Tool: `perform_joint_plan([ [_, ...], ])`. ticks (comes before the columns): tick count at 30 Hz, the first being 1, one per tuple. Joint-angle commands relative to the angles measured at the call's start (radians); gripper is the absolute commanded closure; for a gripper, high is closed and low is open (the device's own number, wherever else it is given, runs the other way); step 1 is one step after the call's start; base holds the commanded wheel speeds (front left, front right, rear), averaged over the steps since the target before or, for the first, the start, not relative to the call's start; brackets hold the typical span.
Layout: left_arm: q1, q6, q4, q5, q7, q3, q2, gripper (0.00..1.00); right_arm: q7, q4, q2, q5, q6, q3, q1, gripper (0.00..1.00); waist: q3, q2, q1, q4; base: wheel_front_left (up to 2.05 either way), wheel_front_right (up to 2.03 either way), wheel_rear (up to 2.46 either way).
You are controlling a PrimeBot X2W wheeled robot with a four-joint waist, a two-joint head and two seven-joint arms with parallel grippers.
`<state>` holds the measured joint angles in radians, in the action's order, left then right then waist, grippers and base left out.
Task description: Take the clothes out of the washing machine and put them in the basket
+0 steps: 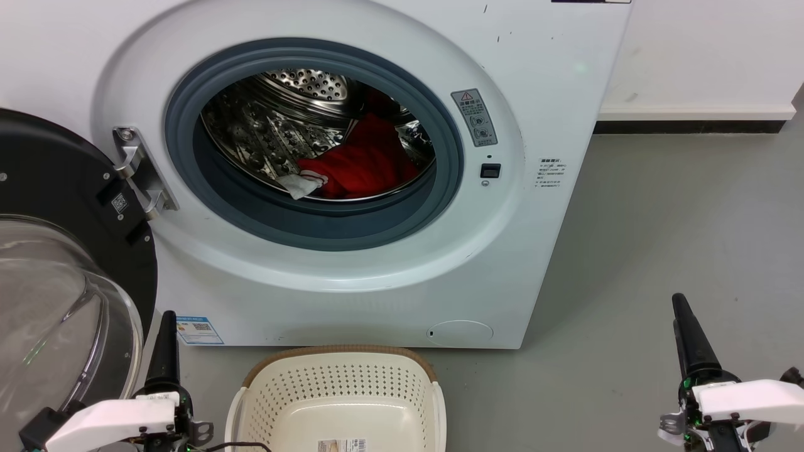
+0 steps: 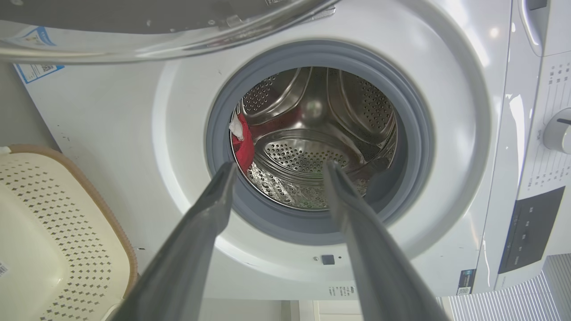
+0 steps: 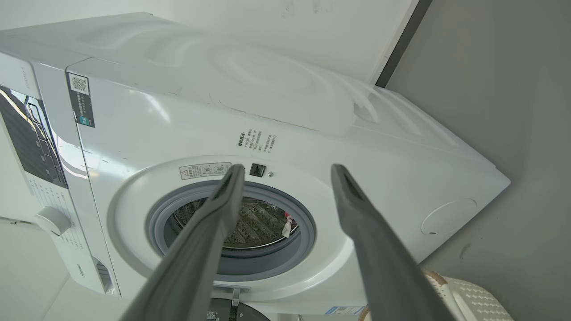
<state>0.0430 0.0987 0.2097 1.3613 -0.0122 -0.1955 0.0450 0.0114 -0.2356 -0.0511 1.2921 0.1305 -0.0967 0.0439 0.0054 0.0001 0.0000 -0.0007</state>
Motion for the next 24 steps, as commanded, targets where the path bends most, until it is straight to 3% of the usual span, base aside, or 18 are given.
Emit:
perform_joint_plan([
  [1,0.010,-0.005,-0.026,-0.025,-0.007,-0.007,0.004,0.00,0.008,0.023,0.000,-0.038,0.000,-0.002,0.017,0.00,0.000,-0.0001,0.0000,0.000,0.00,0.00,0.00],
  [15,-0.017,-0.129,-0.209,-0.362,-0.058,0.074,0.005,0.00,0.059,0.159,0.000,-0.502,0.000,0.033,0.014,0.00,0.007,-0.0001,0.0000,-0.003,0.00,0.00,0.00],
  [24,-0.039,-0.133,-0.254,-0.575,-0.087,0.143,0.005,0.00,0.089,0.203,0.000,-0.700,0.000,0.069,-0.001,0.00,0.008,-0.0001,0.0000,-0.008,0.00,0.00,0.00],
])
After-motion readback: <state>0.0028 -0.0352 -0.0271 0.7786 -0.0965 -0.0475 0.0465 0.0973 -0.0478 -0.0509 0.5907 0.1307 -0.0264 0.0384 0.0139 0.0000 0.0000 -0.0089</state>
